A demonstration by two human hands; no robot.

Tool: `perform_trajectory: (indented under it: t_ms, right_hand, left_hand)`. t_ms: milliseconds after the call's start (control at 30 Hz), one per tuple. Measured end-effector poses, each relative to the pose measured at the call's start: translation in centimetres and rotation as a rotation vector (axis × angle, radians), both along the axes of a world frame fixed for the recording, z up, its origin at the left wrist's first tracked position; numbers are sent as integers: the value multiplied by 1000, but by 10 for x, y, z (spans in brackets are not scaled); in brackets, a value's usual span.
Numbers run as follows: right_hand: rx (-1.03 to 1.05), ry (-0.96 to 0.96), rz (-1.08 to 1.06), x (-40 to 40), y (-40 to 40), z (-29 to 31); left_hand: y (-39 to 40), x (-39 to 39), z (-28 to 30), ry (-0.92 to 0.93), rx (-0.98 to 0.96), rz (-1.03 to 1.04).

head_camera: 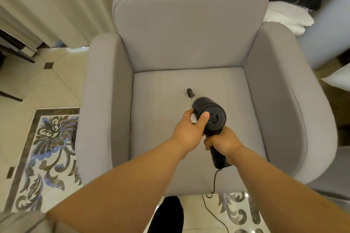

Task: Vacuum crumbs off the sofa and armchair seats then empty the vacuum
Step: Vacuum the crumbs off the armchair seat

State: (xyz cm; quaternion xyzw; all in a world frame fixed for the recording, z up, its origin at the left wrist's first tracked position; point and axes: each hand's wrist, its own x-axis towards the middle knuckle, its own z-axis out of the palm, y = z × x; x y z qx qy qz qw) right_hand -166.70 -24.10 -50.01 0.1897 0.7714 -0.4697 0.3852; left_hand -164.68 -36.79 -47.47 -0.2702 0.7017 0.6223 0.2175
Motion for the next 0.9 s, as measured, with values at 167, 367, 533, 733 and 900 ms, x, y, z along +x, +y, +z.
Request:
perform_trajectory:
  t_ms: [167,367,533,733,900]
  right_hand:
    - [36,-65,-10,-25,-15,-15]
    - [39,-103,-4,-14,-7,-9]
    - [29,-134,19,18,12,1]
    - [37,-155,23,74,46,3]
    - [35,-96,37,98,65,11]
  left_hand:
    - [-16,-29,-16,-33,5,-48]
    - [-10,-18,-16,-52,20,-74]
    - [5,15,-4,-84,28,-96]
    - [40,72,-1,-98,20,-102]
    - [61,97,5,-65,32,-58]
